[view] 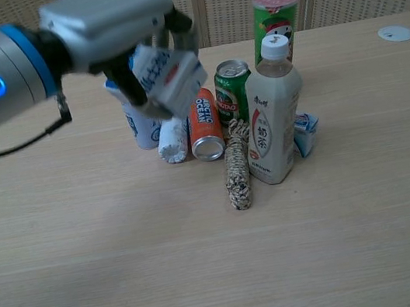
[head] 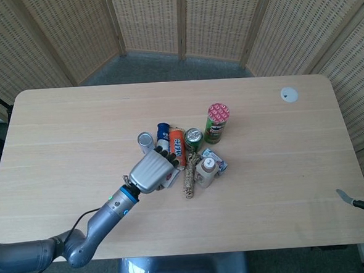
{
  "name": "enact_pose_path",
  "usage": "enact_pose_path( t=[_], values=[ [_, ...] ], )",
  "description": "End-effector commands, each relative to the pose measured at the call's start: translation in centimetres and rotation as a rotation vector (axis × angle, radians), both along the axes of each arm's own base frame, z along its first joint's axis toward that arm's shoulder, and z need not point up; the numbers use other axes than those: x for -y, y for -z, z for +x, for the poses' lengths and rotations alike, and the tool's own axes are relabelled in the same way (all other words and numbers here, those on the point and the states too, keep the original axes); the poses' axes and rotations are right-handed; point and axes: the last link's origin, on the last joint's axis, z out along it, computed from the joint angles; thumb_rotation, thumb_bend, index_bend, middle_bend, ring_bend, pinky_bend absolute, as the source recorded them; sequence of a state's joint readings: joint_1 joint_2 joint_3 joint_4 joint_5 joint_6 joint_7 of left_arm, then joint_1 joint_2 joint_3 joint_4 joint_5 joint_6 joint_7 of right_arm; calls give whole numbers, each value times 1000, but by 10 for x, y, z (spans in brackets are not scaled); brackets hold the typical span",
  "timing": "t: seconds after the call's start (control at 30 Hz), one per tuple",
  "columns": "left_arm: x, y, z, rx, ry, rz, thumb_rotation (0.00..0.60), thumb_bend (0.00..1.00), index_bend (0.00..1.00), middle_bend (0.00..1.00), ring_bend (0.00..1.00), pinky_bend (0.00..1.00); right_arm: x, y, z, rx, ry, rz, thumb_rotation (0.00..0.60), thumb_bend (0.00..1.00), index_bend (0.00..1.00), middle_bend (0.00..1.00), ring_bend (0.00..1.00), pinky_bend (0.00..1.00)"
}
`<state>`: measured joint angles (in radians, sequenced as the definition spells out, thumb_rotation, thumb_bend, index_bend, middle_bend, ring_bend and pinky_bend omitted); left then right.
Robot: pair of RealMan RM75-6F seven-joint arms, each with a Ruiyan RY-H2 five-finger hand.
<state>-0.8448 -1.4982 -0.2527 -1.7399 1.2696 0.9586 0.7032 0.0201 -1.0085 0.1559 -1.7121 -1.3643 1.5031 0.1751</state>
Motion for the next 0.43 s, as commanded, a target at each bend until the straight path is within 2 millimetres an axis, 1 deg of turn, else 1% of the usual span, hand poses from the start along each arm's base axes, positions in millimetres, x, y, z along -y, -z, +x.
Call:
enact_pose_path(
  t=[0.03, 0.07, 0.17, 0.43],
  values=[
    [-11, -42, 23, 34, 31, 96, 600, 60, 773, 633, 574, 574, 0, 0, 0, 0, 0, -2, 497, 0, 0, 0, 0, 0],
    [-13, -47, 26, 42, 28, 104, 600, 59, 771, 632, 574, 575, 0, -1, 0, 0, 0, -3, 497, 0, 0, 0, 0, 0],
    [-15, -56, 31, 57, 24, 121, 600, 63, 769, 630, 574, 574, 0, -2, 0, -1, 2, -7, 499, 0, 0, 0, 0, 0],
    [-18, -55, 27, 56, 8, 121, 600, 70, 767, 629, 574, 572, 0, -2, -2, -6, 9, -9, 497, 0, 0, 0, 0, 0]
  ],
)
